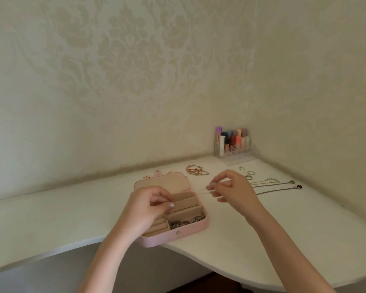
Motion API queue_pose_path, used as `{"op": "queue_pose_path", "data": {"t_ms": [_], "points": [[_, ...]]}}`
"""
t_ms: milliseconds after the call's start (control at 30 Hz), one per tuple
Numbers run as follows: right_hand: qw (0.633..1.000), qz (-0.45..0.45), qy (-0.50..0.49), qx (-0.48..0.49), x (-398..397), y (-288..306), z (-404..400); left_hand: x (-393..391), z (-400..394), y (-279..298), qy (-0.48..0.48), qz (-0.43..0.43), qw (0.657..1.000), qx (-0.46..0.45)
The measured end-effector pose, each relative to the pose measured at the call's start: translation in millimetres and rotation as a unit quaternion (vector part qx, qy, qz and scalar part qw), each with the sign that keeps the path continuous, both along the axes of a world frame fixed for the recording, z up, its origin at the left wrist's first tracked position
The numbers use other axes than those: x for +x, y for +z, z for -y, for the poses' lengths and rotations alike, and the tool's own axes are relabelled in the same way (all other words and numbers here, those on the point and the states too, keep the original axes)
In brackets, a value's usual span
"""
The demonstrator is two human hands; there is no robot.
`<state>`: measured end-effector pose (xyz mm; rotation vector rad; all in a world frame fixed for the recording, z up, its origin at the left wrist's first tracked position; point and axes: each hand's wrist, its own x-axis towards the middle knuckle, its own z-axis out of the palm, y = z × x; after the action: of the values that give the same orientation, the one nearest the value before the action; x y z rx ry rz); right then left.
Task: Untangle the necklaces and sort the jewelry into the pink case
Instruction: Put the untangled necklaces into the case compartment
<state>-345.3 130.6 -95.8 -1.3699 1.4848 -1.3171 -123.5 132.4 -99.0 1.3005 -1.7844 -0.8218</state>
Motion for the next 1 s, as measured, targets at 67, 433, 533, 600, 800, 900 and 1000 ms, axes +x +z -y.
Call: {"op": "queue_pose_path", "data": {"t_ms": [67,433,533,600,800,900,1000], "points": [[0.998,-0.05,0.032,0.022,5,-9,-2,-3,-2,-4,0.0,0.041,0.999,-0.013],[0.986,-0.16,0.041,0.005,23,-34,1,-12,4,-20,-0.006,0.13,0.991,-0.041],[0.987,-0.154,0.027,-0.019,13,-33,3,-11,6,-22,-0.009,0.124,0.991,-0.045],[0.99,-0.138,0.018,-0.022,0,-35,6,-12,7,-23,-0.008,0.125,0.991,-0.042],[0.971,-0.173,-0.163,-0.031,-87,-50,24,-57,22,-9,-0.045,0.115,0.99,-0.065],[0.931,-0.263,-0.252,-0.013,-139,-55,29,-104,32,-11,-0.096,0.125,0.982,-0.1],[0.875,-0.368,-0.312,0.031,-175,-64,33,-157,39,-21,-0.143,0.111,0.977,-0.112]]}}
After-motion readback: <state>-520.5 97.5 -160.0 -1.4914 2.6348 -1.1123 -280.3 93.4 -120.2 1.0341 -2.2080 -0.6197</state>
